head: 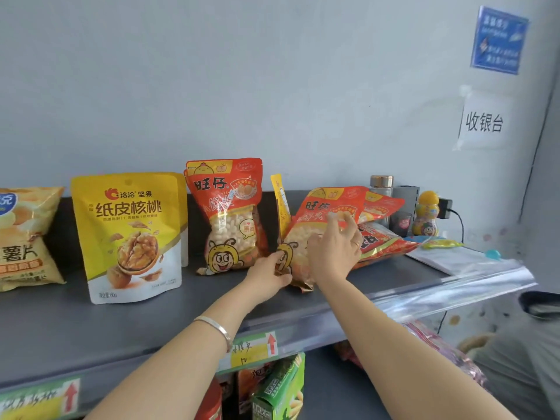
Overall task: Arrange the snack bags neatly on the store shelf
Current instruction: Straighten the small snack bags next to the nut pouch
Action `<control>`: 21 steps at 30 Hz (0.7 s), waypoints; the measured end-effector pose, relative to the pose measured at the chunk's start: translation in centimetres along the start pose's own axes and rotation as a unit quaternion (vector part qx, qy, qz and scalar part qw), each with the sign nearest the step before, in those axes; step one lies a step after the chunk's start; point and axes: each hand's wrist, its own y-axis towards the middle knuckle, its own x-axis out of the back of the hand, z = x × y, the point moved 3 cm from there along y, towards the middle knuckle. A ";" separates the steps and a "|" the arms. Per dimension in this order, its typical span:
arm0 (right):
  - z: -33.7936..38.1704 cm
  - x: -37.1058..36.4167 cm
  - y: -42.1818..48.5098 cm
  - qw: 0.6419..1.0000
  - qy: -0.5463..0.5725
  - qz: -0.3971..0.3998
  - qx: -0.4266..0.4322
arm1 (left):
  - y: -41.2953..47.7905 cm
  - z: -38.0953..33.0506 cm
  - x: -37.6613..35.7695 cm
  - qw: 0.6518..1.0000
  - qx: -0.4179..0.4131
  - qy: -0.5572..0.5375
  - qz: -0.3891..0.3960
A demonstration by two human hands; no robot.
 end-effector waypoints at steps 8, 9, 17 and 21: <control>-1.3 0.1 1.1 0.966 0.208 0.063 -0.140 | -0.4 0.3 -0.6 0.995 0.042 -0.061 0.059; -1.3 0.3 1.2 0.960 0.229 0.051 -0.152 | -0.3 0.4 -0.6 0.995 0.049 -0.063 0.053; -2.1 0.7 0.9 0.924 0.308 0.017 -0.228 | -0.5 0.7 -0.5 0.994 0.088 -0.052 0.031; -1.9 1.7 1.6 0.917 0.345 -0.014 -0.201 | -1.1 -0.6 -0.3 0.991 0.076 -0.088 -0.062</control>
